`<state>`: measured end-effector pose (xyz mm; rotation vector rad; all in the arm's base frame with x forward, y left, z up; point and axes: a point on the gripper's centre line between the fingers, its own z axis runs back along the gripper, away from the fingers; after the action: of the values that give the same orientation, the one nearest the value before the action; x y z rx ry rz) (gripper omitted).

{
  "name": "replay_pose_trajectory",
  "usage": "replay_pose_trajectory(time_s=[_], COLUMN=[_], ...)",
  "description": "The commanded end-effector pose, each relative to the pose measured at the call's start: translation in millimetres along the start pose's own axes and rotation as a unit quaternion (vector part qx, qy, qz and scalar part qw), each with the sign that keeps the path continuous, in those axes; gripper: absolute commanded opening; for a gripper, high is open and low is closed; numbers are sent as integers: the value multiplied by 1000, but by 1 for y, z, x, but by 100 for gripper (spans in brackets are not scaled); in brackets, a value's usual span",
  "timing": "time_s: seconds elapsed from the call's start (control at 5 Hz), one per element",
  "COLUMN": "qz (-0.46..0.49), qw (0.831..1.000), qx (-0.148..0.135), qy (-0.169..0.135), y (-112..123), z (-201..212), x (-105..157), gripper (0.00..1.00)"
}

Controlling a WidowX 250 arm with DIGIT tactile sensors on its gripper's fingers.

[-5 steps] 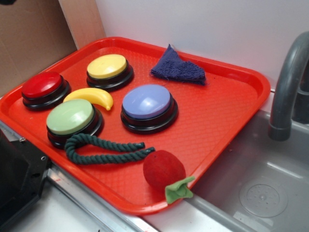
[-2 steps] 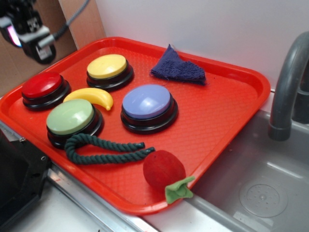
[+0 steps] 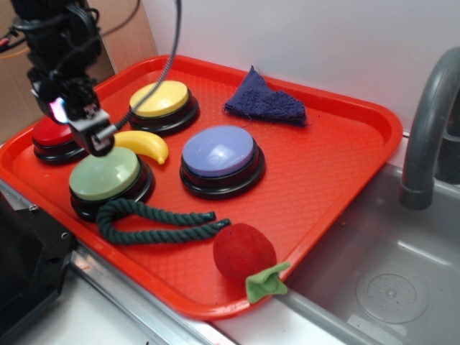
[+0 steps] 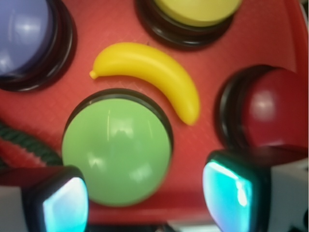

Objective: Push the green button.

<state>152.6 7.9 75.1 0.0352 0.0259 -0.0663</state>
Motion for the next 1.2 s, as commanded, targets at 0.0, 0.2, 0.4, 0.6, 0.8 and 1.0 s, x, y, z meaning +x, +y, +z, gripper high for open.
replay_pose_trajectory(time_s=[0.0,0.2,0.4,0.6,0.8,1.0], qz=[-32,-26,-35,-22,-1,14], qw=[999,1000,999,999,999,998], qx=[5,-3,11,17,22,17], qy=[-13,-5,-4,-28,-38,-51], y=[-11,-9,-10,-4,2,7], z=[-23,-30,-25,9,30,35], x=[4,3,6,8,8,6], gripper=[100,100,100,100,100,100])
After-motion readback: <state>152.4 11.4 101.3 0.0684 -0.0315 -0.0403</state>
